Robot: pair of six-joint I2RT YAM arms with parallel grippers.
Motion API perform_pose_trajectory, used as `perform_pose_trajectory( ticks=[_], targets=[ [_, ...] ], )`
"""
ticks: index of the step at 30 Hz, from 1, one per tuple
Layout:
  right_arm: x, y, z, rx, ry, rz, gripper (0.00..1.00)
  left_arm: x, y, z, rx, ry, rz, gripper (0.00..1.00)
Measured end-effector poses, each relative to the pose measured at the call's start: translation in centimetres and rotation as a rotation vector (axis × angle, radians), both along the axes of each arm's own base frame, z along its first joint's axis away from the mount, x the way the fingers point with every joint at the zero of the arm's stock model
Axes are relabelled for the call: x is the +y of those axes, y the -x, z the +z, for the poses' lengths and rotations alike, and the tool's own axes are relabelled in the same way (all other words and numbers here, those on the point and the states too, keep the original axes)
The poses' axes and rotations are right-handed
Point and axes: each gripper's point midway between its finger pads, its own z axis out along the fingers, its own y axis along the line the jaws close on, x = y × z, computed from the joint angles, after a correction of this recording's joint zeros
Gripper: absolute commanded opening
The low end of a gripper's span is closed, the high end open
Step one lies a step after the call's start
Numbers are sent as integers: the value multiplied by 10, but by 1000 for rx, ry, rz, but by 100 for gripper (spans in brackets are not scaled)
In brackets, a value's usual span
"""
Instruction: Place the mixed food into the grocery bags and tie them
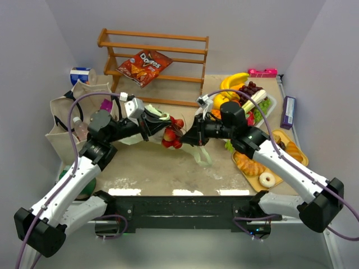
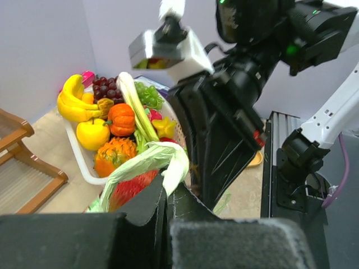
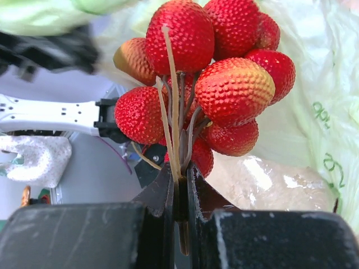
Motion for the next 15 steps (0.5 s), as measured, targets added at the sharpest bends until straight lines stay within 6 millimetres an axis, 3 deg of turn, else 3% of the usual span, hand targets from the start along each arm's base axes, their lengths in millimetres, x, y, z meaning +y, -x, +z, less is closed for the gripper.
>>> perform_pose_trajectory(
  ticks=[10, 15],
  targets=[
    [19, -23, -55, 114, 52, -34, 0, -14, 26, -1, 19, 21, -201, 0],
    [24, -32, -69, 145, 60, -47, 0, -17, 40, -5, 36, 7, -310, 0]
  ],
)
